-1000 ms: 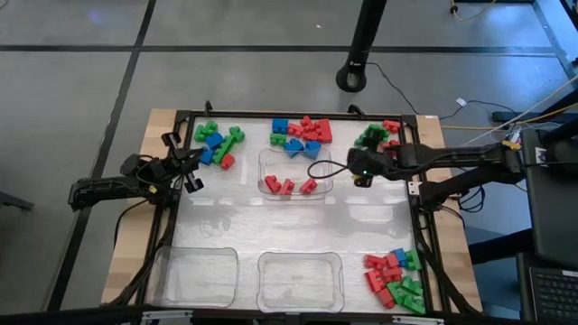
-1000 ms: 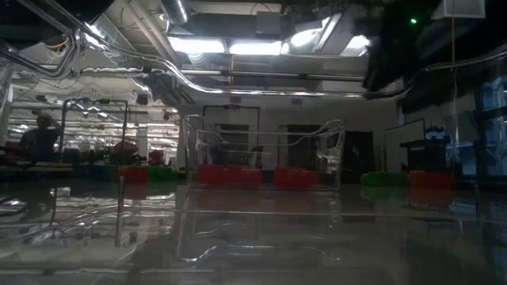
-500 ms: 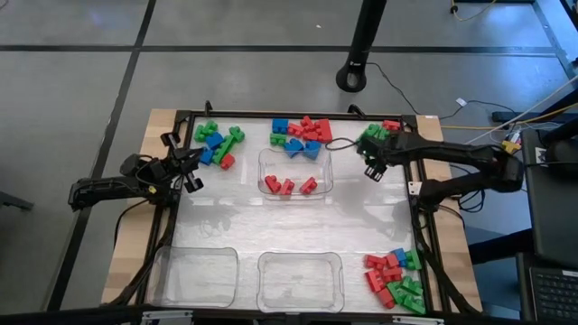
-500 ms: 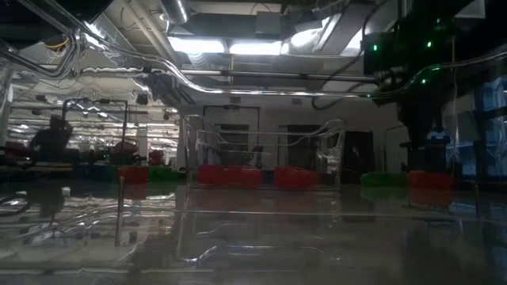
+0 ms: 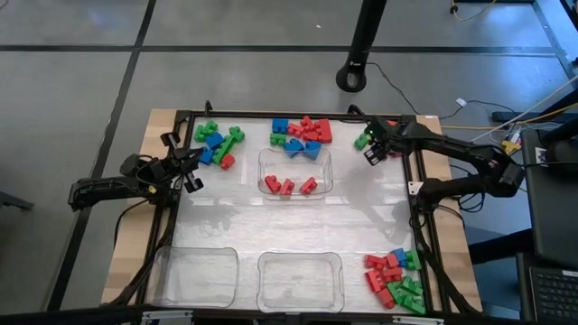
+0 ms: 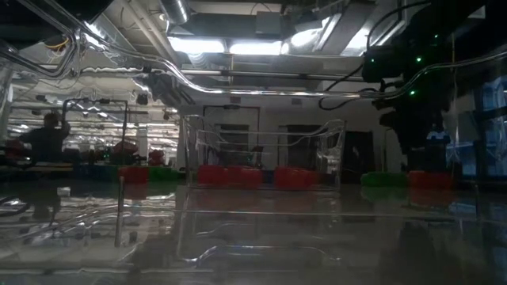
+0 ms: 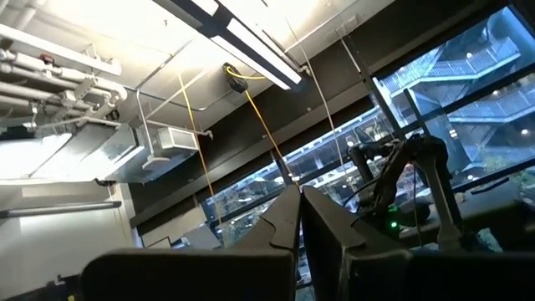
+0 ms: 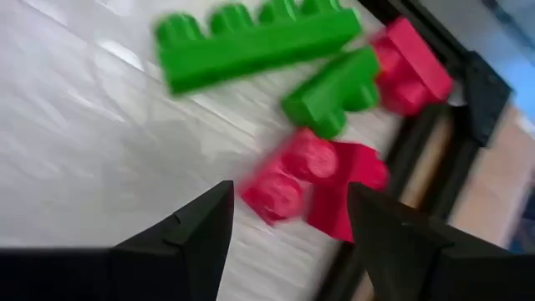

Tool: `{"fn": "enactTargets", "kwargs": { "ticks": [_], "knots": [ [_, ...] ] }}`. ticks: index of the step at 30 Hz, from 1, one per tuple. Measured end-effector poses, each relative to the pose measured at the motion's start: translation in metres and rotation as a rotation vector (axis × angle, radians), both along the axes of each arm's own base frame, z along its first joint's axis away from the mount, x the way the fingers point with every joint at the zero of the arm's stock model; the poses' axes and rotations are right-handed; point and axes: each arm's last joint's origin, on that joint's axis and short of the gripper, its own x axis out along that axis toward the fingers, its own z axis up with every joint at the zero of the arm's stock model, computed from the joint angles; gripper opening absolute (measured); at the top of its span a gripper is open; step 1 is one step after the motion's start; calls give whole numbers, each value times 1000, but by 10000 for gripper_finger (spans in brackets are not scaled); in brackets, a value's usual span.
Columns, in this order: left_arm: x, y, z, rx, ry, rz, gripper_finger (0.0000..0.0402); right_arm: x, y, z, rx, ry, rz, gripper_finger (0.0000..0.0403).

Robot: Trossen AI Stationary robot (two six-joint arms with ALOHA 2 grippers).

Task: Sort blocks
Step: Put the red game piece into the top right transparent bin

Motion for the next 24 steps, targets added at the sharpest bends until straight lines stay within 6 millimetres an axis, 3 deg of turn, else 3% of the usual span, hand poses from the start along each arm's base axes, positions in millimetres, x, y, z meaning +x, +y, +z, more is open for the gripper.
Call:
{"fn": "enactTargets", "kwargs": {
  "ticks": [18,24],
  "knots": [
    [-2,0,3,-5,-38,-7,6,-8,-7,-1,9,-85,-227,234],
    [-2,0,3,-8,-39,-9,6,-10,-5,-19,7,-106,-231,234]
  ]
}}
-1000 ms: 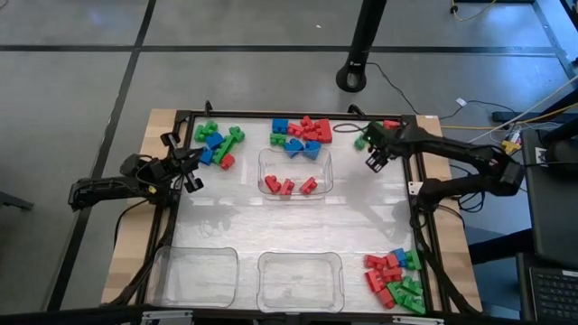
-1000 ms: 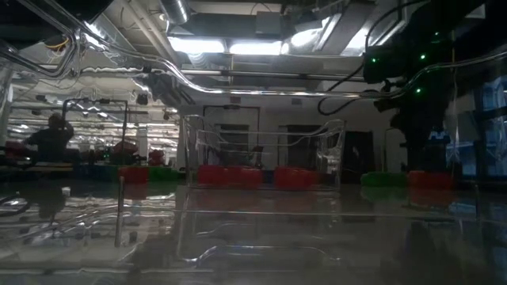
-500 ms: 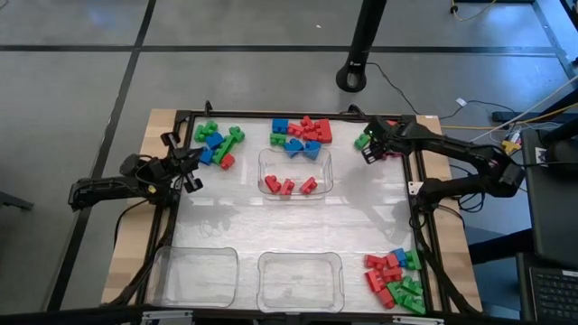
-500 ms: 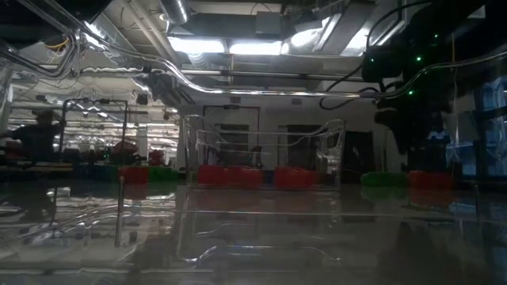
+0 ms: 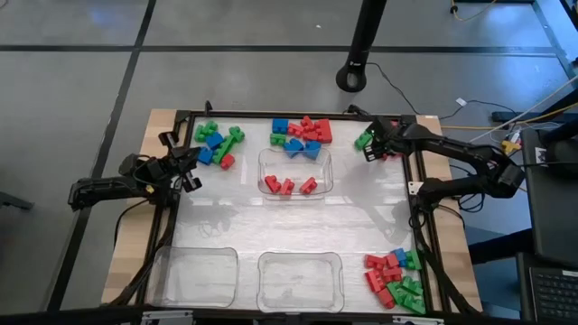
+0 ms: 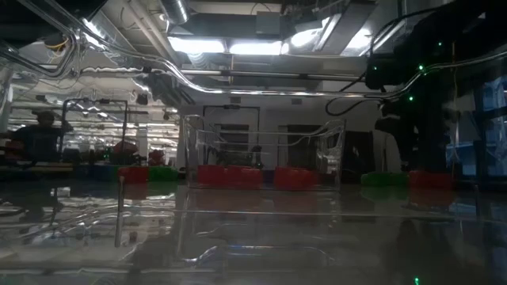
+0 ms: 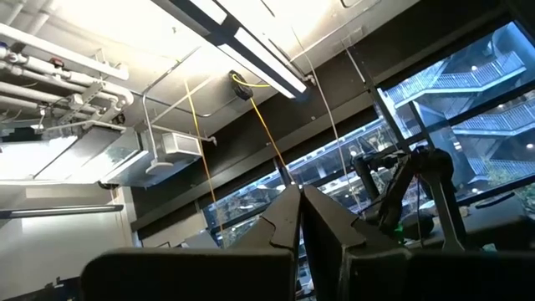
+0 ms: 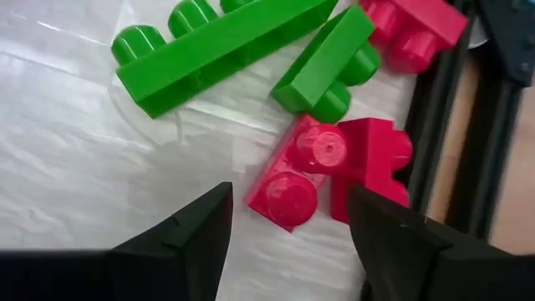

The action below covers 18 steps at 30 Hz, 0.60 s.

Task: Sort blocks
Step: Put the red game piece into the top right transparent bin

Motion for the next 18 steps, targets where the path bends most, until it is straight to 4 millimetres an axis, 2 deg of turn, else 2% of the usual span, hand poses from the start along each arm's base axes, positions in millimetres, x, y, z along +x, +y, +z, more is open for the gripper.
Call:
{"fn": "enactTargets", "kwargs": {
  "ticks": [7,12,18],
  "knots": [
    [0,0,0,6,-4,4,6,-5,3,-22,-24,-13,-7,234],
    [-1,0,1,7,-7,4,6,-13,1,-33,-28,-23,-44,234],
    [-1,0,1,7,-7,4,6,-12,1,-41,-61,-65,-34,234]
  ]
}}
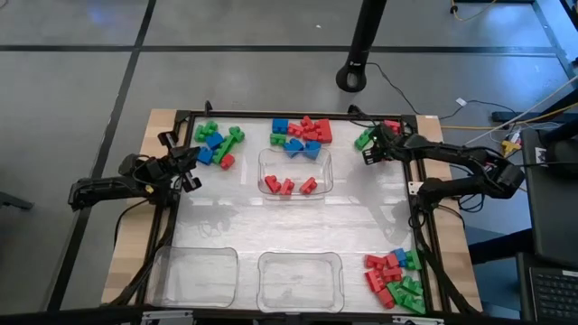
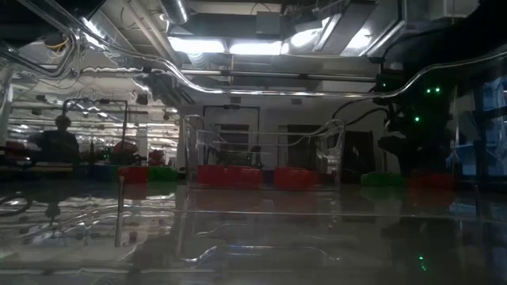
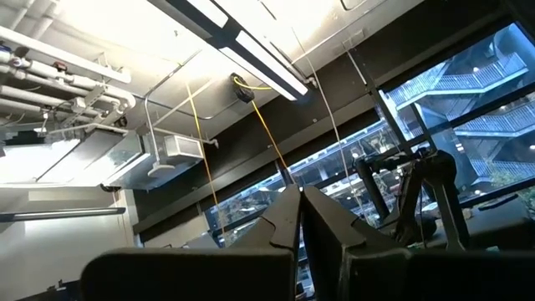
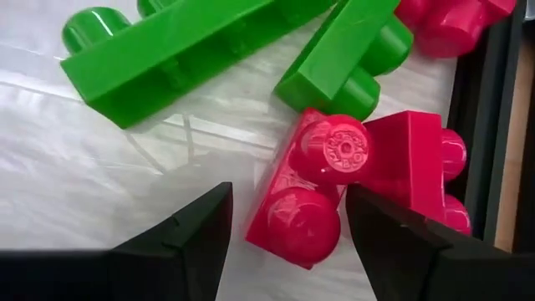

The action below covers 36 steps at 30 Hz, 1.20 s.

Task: Sort blocks
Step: Put the red game piece into the top right transparent bin

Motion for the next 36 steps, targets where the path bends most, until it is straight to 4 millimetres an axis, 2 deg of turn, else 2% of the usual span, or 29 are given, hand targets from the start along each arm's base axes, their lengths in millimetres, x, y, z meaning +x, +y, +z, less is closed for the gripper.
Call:
{"fn": "enactTargets", "kwargs": {
  "ticks": [15,18,25,36],
  "knots": [
    [0,0,0,0,0,0,6,-8,7,-19,-6,2,-2,232],
    [0,0,0,0,0,0,6,-8,7,-20,-16,-2,0,216],
    [0,0,0,0,0,0,6,-7,6,-21,-52,0,13,133],
    [0,0,0,-3,1,-2,6,-7,7,-21,-21,18,97,142]
  ]
}}
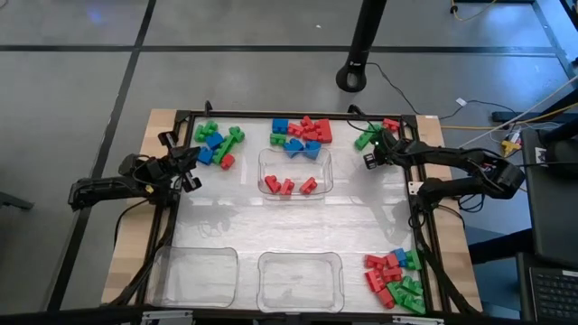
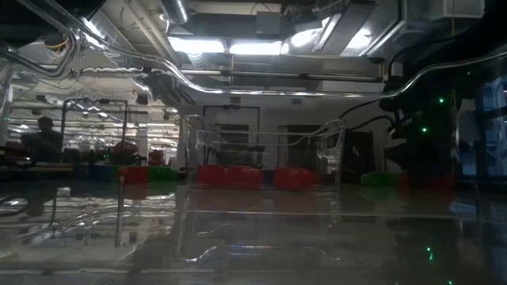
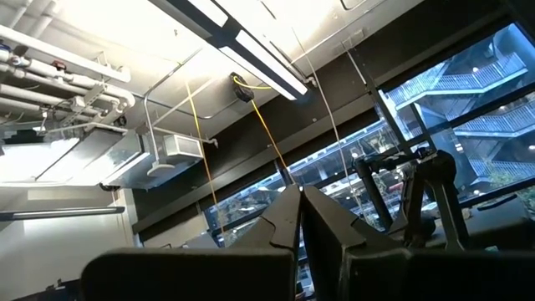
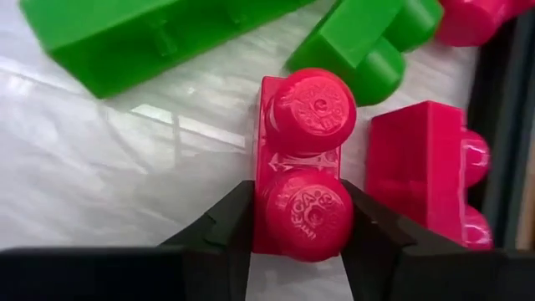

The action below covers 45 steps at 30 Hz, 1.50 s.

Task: Sort blocks
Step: Put the red game piece into the top right transparent bin

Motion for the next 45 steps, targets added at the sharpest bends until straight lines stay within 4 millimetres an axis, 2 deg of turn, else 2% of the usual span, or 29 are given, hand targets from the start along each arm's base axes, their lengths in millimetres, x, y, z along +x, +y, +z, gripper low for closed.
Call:
{"fn": "enactTargets", "kwargs": {
  "ticks": [8,17,23,28,32,38,45],
  "knots": [
    [0,0,0,-3,2,-2,6,6,10,11,18,-59,147,137],
    [0,0,0,-5,2,-4,6,42,25,72,-170,-213,380,138],
    [0,0,0,0,4,0,6,74,46,117,-325,-348,604,138],
    [0,0,0,0,2,0,6,97,70,141,-498,-510,791,138],
    [0,0,0,0,2,0,6,114,87,140,-543,-549,937,138],
    [0,0,0,0,2,0,6,139,103,119,-540,-514,1064,138],
    [0,0,0,0,2,0,6,161,99,93,-564,-459,1058,156]
  ]
}}
